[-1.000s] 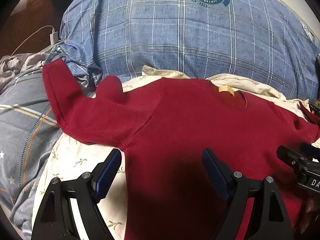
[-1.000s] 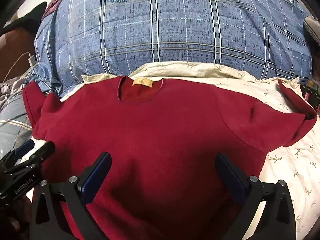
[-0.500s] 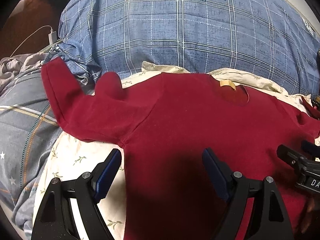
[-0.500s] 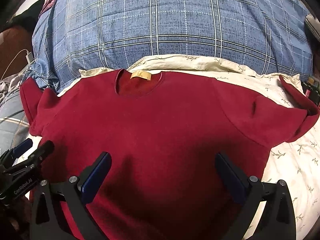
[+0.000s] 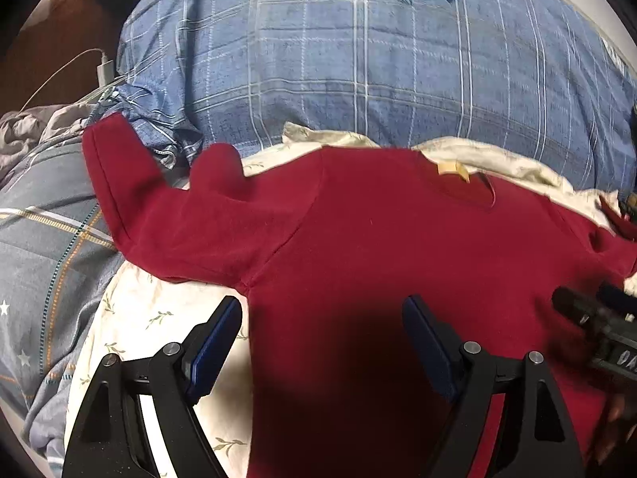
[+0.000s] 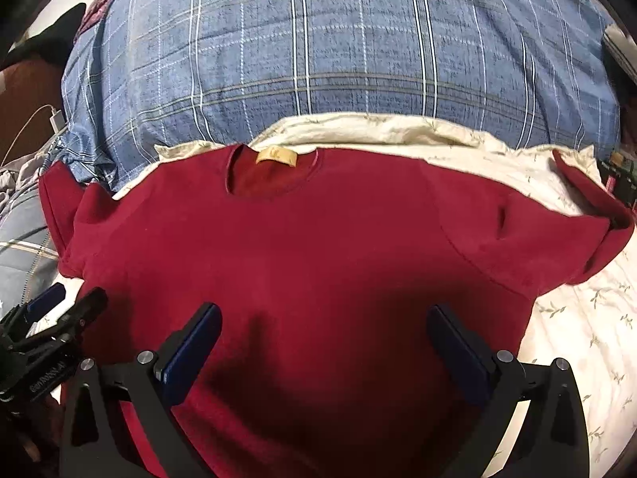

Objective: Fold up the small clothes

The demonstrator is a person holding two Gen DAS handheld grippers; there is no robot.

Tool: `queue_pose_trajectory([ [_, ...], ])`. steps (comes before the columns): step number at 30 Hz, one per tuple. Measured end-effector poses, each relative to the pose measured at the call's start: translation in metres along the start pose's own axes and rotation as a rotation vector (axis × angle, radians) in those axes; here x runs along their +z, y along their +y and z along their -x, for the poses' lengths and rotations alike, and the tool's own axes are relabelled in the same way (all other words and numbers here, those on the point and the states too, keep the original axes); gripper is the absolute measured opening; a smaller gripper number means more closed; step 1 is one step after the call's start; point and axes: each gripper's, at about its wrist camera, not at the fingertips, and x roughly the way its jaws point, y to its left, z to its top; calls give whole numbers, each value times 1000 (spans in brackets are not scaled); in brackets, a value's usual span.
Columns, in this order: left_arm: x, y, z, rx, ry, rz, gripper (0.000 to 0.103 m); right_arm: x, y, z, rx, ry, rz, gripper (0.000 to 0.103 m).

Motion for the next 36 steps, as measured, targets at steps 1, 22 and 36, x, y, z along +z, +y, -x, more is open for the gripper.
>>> queue_pose_trajectory([
  [1, 2, 3, 4, -7, -15, 16, 82, 0, 0, -1, -1, 3, 3, 103],
  [22, 132, 190, -90, 620, -8, 263, 81, -5, 3, -16, 3, 47, 67, 103],
  [36, 149, 196, -168, 570, 71, 215, 7, -1, -3, -17, 52, 57, 43, 103],
])
